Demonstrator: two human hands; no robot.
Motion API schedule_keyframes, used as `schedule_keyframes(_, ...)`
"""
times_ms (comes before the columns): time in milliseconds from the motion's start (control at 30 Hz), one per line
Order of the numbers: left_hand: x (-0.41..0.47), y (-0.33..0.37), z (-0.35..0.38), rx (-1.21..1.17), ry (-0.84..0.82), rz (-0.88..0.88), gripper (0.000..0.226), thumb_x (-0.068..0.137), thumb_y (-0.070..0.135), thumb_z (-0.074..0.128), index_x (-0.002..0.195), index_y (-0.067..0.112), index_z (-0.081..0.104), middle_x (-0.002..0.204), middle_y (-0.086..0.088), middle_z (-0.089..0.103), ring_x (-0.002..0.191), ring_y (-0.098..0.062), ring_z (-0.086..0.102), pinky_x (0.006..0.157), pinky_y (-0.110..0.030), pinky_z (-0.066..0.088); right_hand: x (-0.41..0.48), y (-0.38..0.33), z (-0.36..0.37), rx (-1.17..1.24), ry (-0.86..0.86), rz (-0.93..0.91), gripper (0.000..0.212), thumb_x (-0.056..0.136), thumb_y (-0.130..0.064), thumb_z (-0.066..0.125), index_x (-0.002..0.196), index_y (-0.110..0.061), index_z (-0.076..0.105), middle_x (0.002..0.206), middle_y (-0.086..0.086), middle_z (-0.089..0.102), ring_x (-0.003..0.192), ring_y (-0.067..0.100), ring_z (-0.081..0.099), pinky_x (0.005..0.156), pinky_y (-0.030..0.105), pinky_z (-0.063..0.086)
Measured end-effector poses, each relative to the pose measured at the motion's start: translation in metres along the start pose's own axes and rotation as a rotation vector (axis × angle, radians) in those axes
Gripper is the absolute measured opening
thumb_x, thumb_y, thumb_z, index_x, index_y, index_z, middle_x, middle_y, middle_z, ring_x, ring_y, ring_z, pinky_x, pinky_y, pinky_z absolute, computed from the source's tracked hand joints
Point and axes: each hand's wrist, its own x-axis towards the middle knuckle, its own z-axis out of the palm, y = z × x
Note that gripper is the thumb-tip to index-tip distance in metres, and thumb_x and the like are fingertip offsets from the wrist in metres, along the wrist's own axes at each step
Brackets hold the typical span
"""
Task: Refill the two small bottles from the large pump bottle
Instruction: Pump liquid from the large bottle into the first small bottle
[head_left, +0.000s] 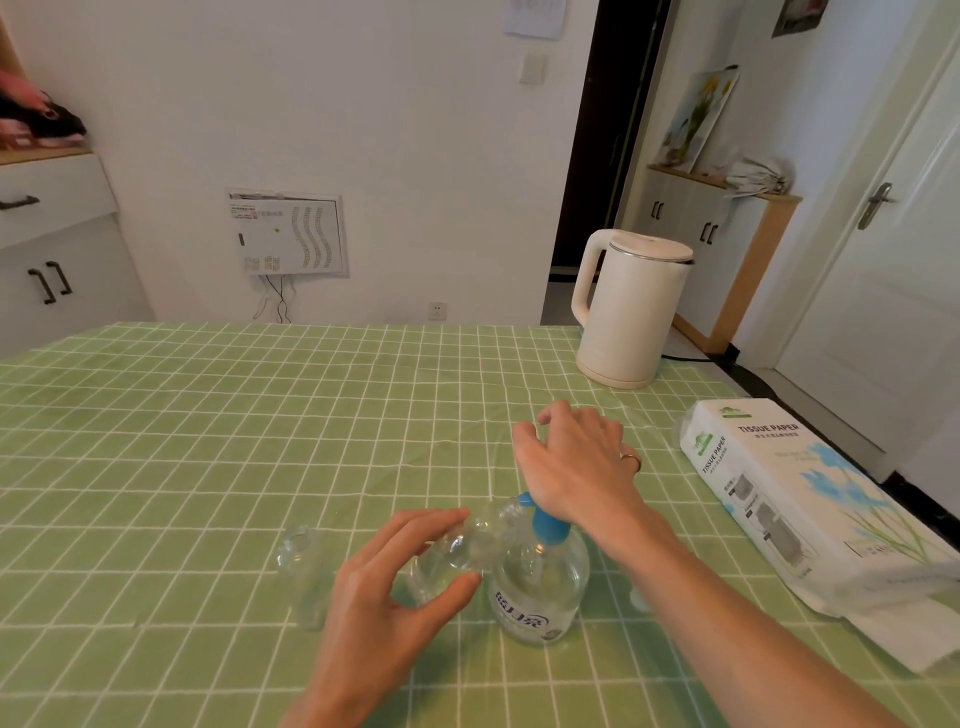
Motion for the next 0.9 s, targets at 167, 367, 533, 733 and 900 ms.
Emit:
schedule_keyframes(167, 0.0001, 0.0007, 0.0007, -0.004, 0.003, 0.01, 0.046, 0.082, 0.039, 0.081, 0.127, 0.035, 0.071, 0.119, 0.019, 0.073, 0.108, -0.009, 0.072, 0.089, -0.015, 0.054, 0.0004, 0.0018, 0.0029, 0.041, -0.012, 0.012, 0.04, 0.107, -0.045, 0.035, 0.133, -0.025, 0.058, 0.147, 0.007, 0.052, 0.143, 0.032, 0.035, 0.122, 0.06, 0.028)
schedule_keyframes(367, -0.0007, 0.0019, 0.0016, 0.002, -0.007, 0.015, 0.046, 0.082, 0.038, 0.081, 0.127, 0.035, 0.071, 0.119, 0.02, 0.073, 0.108, -0.008, 0.072, 0.089, -0.015, 0.053, 0.0017, 0.0034, 0.007, 0.003, -0.04, 0.024, 0.041, 0.108, -0.043, 0.036, 0.134, -0.022, 0.059, 0.144, 0.008, 0.054, 0.143, 0.033, 0.036, 0.121, 0.061, 0.028)
schedule_keyframes(533, -0.0014, 0.0019, 0.0032, -0.003, 0.012, 0.008, 0.044, 0.081, 0.037, 0.081, 0.123, 0.027, 0.073, 0.116, 0.017, 0.074, 0.106, -0.01, 0.072, 0.088, -0.017, 0.054, 0.0018, 0.0018, 0.0032, 0.016, -0.011, 0.009, 0.042, 0.107, -0.045, 0.035, 0.132, -0.022, 0.059, 0.143, 0.008, 0.053, 0.141, 0.033, 0.037, 0.12, 0.061, 0.029)
schedule_keyframes(733, -0.0001, 0.0047, 0.002, -0.002, 0.026, 0.011, 0.044, 0.081, 0.038, 0.08, 0.123, 0.026, 0.073, 0.116, 0.018, 0.074, 0.107, -0.009, 0.072, 0.088, -0.016, 0.054, 0.0018, 0.0028, 0.0051, 0.027, 0.013, -0.01, 0.043, 0.108, -0.046, 0.033, 0.133, -0.023, 0.059, 0.144, 0.007, 0.054, 0.141, 0.032, 0.037, 0.12, 0.06, 0.03)
schedule_keyframes(900, -0.0007, 0.0036, 0.0025, 0.0, 0.027, 0.004, 0.044, 0.08, 0.038, 0.08, 0.122, 0.025, 0.073, 0.117, 0.019, 0.074, 0.107, -0.008, 0.072, 0.089, -0.015, 0.054, 0.0011, 0.0041, 0.0082, 0.013, -0.026, 0.019, 0.044, 0.108, -0.043, 0.033, 0.13, -0.02, 0.063, 0.14, 0.008, 0.057, 0.139, 0.033, 0.04, 0.12, 0.061, 0.031)
